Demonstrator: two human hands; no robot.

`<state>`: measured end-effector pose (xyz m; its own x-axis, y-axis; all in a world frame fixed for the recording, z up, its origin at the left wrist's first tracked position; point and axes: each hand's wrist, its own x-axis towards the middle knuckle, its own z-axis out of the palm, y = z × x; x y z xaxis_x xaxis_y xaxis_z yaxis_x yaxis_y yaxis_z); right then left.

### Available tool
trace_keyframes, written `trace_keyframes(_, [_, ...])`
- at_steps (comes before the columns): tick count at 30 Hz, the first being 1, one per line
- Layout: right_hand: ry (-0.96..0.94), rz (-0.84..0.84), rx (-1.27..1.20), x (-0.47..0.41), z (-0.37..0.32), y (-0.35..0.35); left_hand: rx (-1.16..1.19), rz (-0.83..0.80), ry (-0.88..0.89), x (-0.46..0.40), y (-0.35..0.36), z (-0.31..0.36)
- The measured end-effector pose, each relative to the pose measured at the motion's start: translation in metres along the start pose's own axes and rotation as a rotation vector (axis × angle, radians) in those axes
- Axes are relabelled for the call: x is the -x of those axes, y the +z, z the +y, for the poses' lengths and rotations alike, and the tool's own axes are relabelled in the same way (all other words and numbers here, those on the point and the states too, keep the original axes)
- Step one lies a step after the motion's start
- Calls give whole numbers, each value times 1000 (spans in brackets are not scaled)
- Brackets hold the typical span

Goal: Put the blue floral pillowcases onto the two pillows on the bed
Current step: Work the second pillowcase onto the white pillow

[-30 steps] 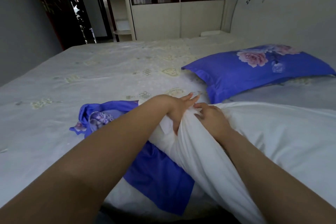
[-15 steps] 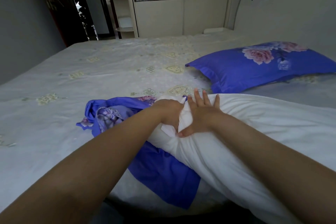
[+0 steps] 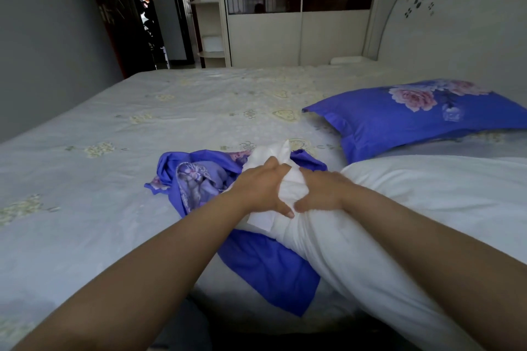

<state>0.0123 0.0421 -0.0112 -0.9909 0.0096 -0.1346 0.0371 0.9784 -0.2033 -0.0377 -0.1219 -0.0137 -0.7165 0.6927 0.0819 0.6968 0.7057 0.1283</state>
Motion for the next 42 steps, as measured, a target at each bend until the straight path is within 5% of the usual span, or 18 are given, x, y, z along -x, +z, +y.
trace_keyframes(3, [-38, 108, -37, 9, 0, 5, 371, 84, 45, 4, 3, -9])
trace_keyframes(5, [-75, 170, -19, 18, -2, 3, 582, 318, 29, 9, -2, -16])
trace_keyframes(9, [-60, 301, -27, 30, -3, -4, 546, 815, -514, 27, -17, -55])
trace_keyframes(12, [-41, 434, 5, 29, -9, -9, 518, 712, -902, 46, -14, -94])
trace_keyframes(15, [-44, 482, 16, 18, -20, -11, 676, 476, -1016, 56, -2, -110])
trace_keyframes(19, [-55, 438, 122, -1, -37, -1, 812, 419, -924, 62, -1, -116])
trace_keyframes(22, [-61, 475, 150, -17, -45, -5, 934, 543, -833, 61, -19, -107])
trace_keyframes(26, [-26, 551, 196, -30, -53, -30, 1119, 358, -763, 49, -39, -93])
trace_keyframes(31, [-225, 509, 343, -12, -77, 9, 991, 419, -770, 39, -46, -101])
trace_keyframes(36, [-425, 709, 412, -4, -74, 46, 921, 509, -939, 52, -19, -148])
trace_keyframes(39, [-517, 732, 396, -4, -70, 50, 486, 487, -896, 56, -18, -161])
trace_keyframes(42, [-617, 766, 364, -2, -67, 54, -152, 156, -807, 54, -32, -155])
